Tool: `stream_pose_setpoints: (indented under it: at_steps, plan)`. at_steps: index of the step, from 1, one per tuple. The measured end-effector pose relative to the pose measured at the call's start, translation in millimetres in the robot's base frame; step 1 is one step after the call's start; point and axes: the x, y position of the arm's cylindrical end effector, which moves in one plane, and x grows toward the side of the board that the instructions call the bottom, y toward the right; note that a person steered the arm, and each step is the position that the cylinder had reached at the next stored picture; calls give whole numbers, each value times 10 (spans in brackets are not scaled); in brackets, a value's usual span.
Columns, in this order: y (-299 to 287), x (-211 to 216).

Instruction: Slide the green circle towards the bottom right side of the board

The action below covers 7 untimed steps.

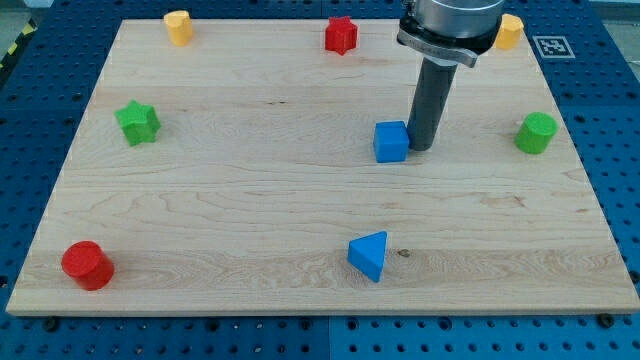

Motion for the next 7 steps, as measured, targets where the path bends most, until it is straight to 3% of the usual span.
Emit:
stream_pose_setpoints:
  at_steps: [1, 3, 5, 7]
  plan:
    - [0, 44]
    - [450, -735]
    - [1451, -599]
    - [1442, -439]
